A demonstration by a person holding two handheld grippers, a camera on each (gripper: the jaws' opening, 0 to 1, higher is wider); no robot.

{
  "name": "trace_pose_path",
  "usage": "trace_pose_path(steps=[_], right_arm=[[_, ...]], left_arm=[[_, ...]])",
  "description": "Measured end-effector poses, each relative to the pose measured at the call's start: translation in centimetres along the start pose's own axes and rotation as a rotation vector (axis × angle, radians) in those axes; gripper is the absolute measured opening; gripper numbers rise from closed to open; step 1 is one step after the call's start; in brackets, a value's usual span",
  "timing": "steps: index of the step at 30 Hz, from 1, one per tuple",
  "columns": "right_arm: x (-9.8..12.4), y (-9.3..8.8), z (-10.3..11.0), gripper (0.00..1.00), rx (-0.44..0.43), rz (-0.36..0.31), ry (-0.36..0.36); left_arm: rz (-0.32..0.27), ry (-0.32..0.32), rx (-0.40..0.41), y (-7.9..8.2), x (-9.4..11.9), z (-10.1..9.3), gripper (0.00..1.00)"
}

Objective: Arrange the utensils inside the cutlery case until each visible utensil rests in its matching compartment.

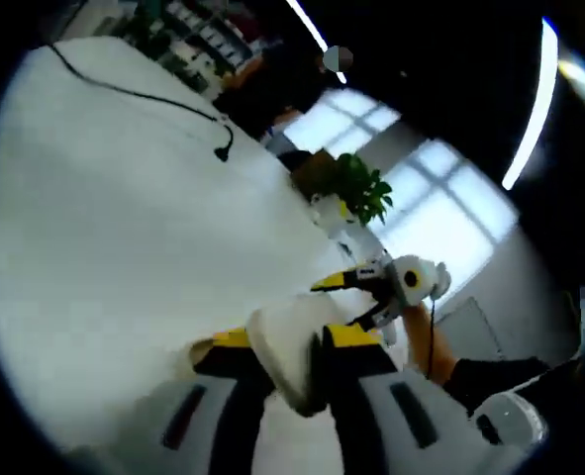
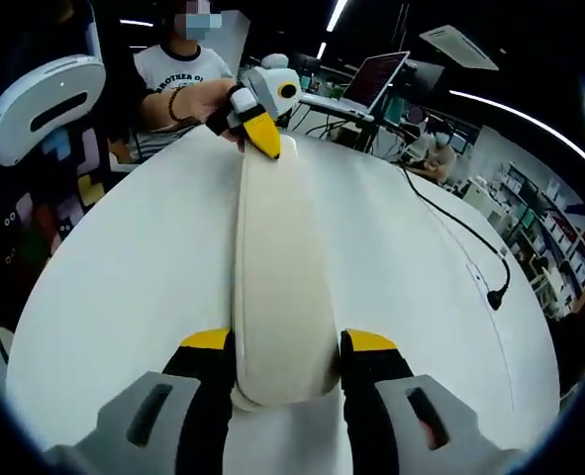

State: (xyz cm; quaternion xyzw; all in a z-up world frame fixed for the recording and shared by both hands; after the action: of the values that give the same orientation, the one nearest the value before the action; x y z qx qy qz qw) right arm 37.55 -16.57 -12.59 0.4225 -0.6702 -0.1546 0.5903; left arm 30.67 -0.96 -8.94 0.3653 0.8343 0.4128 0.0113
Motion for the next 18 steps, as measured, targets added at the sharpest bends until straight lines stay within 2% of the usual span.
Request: trace_pose_path(steps=[5,8,10,15,18], right_arm=[[-0.15,-0.13,-0.04,0.43,0.007,0.009,-0.003],[-0.16,-0.12,-0.05,0.43,0.012,0.011,-0.004],[-0.18,-0.13,-0.06,0.43,0.013,0.012,-0.005],[-0.21,-0.15,-0.17,0.43,0.022,0.016,-0.012],[-0.12,-0.16,-0.27,0.43,0.034,0.009,-0.017]], left_arm=[[0.013,0.066,-0.128,-0.04,0.08,0.37,0.31],[0.010,0.055,-0.110,-0.07,0.07,0.16,0.31],[0.014,0.065,-0.154,-0.08,0.06,0.10,0.31],[0.022,0.067,-0.191,0.03,0.03,0.06,0.34],[0.017,0.039,-0.220,0.19,0.09,-0.38,0.35]])
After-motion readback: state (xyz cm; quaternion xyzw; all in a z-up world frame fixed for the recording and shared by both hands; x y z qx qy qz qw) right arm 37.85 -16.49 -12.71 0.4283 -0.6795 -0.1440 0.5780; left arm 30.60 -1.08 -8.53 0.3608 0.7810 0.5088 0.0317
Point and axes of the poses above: the point that each gripper's makers call its tool centre point, and the gripper's own axes: x roughly backward along the fingers, z roughly to its left, y roughly out of its top, the point moved 2 cm from there along x, roughly backward along the fingers, and after that the axes turned 1 degree about x, right-handed, at the moved point
